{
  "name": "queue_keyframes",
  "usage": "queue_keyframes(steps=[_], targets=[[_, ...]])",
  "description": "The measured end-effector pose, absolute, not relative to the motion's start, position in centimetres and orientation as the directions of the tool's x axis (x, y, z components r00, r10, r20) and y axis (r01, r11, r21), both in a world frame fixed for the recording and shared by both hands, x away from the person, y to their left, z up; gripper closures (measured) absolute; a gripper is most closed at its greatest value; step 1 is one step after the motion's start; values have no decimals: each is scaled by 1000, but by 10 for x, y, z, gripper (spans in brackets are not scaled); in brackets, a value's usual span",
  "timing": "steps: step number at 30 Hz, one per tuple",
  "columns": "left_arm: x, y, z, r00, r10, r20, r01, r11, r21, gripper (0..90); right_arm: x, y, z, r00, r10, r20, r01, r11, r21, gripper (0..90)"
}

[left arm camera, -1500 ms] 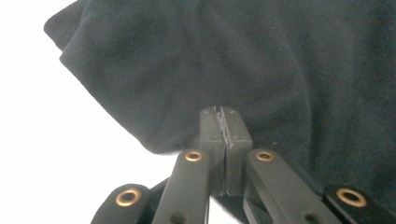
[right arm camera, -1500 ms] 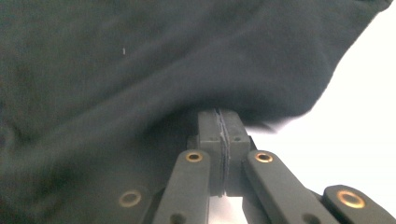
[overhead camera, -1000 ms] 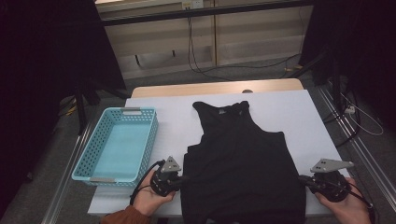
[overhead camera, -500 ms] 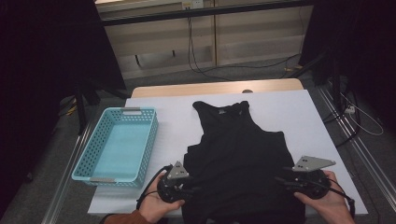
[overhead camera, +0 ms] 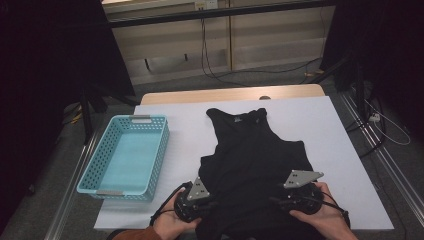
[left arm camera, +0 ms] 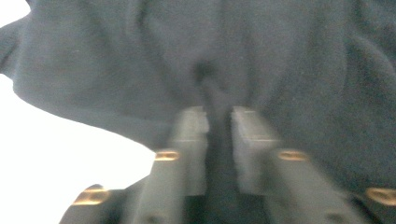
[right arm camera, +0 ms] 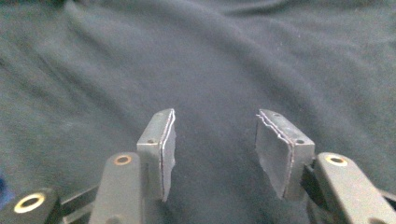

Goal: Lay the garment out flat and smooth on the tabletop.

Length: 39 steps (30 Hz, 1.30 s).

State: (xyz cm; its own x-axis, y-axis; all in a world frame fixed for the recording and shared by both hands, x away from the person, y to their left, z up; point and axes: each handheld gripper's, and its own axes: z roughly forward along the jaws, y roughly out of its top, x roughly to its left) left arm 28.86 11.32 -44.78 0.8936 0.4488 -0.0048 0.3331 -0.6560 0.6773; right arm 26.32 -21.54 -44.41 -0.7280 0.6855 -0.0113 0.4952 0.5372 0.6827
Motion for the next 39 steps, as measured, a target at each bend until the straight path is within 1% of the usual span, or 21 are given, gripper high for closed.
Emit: queue_keyframes(steps=[1, 2, 3, 4, 5, 7, 8, 9, 10, 14, 20, 24, 32, 39], targets=[[288, 112, -447, 895, 447, 1, 330, -661, 674, 840, 264, -214, -447, -733, 680, -19, 499, 556, 665, 519], [288, 112, -446, 902, 431, 20, 312, -683, 661, 849, 265, -214, -449, -740, 673, -13, 506, 568, 650, 537], [288, 111, -445, 904, 427, 26, 307, -692, 654, 855, 265, -214, -449, -745, 667, -2, 504, 565, 653, 546], [290, 112, -445, 903, 430, 7, 320, -684, 656, 860, 266, -214, -449, -746, 666, -3, 506, 569, 649, 556], [291, 113, -444, 897, 442, -9, 339, -674, 657, 864, 266, -213, -449, -752, 660, 0, 501, 571, 651, 590], [292, 118, -443, 898, 440, 3, 333, -685, 648, 865, 266, -211, -448, -763, 647, 13, 498, 574, 649, 737], [292, 120, -443, 892, 453, -2, 346, -678, 649, 866, 266, -209, -448, -770, 637, 15, 493, 580, 648, 821], [292, 124, -443, 889, 458, -7, 353, -676, 647, 865, 266, -208, -448, -778, 628, 24, 491, 583, 647, 882], [293, 127, -443, 885, 465, -9, 360, -672, 647, 866, 266, -206, -448, -779, 627, 23, 489, 584, 647, 900], [294, 137, -441, 882, 471, -12, 366, -669, 647, 865, 262, -204, -447, -780, 625, 6, 483, 596, 641, 900], [288, 138, -441, 888, 458, -26, 358, -656, 664, 864, 249, -205, -445, -795, 606, 34, 486, 602, 633, 900], [286, 138, -441, 894, 448, -13, 344, -667, 661, 862, 242, -206, -445, -802, 596, 49, 486, 602, 633, 900], [277, 145, -439, 901, 431, -44, 350, -664, 661, 861, 228, -202, -445, -813, 580, 60, 481, 609, 631, 900], [263, 146, -439, 907, 413, -80, 361, -665, 654, 859, 223, -201, -445, -819, 569, 74, 480, 608, 632, 900]])
